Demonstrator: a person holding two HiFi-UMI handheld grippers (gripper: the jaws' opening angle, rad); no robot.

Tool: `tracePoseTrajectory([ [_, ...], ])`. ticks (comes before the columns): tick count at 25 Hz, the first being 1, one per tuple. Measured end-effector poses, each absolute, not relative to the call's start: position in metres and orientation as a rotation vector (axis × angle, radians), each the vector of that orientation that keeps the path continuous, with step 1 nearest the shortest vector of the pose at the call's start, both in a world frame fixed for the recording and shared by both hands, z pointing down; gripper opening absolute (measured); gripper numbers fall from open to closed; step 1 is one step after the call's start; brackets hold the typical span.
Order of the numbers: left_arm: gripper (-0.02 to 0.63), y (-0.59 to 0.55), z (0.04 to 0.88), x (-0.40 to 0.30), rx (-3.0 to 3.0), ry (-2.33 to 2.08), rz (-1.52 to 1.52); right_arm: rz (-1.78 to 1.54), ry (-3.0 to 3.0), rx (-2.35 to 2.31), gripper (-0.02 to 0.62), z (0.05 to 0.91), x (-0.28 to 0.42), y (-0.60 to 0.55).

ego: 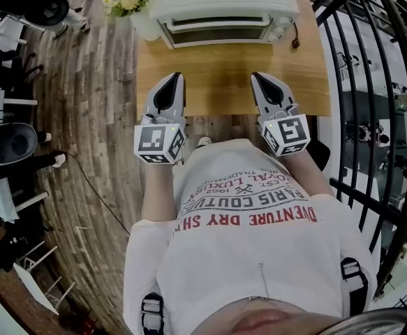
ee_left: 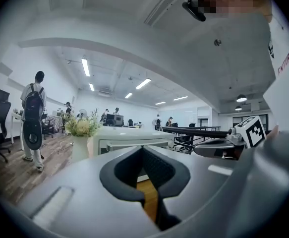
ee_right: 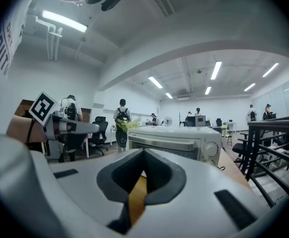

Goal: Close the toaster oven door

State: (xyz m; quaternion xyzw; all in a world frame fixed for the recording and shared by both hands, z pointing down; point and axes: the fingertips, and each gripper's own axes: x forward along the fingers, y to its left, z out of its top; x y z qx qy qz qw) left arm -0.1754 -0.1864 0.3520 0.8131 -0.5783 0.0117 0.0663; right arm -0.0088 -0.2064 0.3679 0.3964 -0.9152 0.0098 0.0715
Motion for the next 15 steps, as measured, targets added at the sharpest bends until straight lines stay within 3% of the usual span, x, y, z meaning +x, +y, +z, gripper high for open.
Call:
tracePoseTrajectory([
  [15,0.012,-0.185,0.337,-0.171,2.47,-1.802,0.047,0.018,-2.794,1.155,0.005,0.359,-0.01,-0.212],
])
